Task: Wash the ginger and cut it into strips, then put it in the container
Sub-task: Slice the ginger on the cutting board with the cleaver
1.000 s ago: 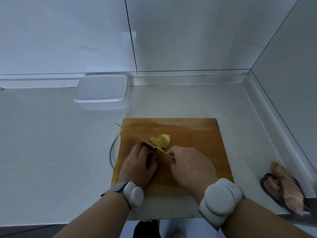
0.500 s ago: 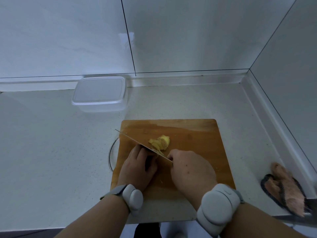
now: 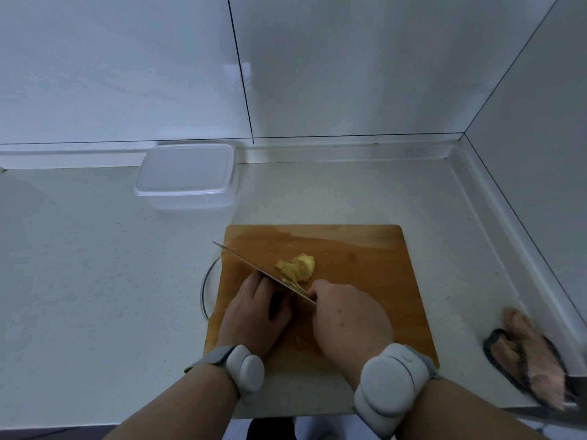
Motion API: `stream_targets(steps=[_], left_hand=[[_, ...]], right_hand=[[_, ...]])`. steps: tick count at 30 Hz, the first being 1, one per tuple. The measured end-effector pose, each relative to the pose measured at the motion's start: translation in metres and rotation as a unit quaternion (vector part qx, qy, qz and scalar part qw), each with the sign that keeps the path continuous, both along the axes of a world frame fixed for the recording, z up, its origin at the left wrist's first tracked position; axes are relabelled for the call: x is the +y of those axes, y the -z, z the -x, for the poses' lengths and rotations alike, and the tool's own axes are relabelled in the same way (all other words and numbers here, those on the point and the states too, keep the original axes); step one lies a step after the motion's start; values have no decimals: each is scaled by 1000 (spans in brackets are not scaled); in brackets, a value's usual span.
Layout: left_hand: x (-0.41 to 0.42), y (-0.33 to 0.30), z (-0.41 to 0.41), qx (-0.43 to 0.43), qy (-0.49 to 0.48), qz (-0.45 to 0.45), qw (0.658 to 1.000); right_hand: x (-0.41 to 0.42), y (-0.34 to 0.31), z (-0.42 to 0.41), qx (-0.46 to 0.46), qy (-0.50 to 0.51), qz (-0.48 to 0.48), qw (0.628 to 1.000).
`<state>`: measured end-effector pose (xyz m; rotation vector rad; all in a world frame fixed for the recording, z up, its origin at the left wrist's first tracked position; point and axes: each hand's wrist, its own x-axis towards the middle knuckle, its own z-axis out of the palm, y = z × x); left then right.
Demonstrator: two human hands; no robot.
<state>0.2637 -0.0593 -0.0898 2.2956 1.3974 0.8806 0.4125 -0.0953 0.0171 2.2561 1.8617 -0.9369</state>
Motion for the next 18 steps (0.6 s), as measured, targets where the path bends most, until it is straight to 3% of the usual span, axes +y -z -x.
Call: stream_targets(steps=[18], left_hand=[[-1,-2,-1,-19,0,-14,1000]], right_hand=[[13,18,5,-17,-10,-29,999]])
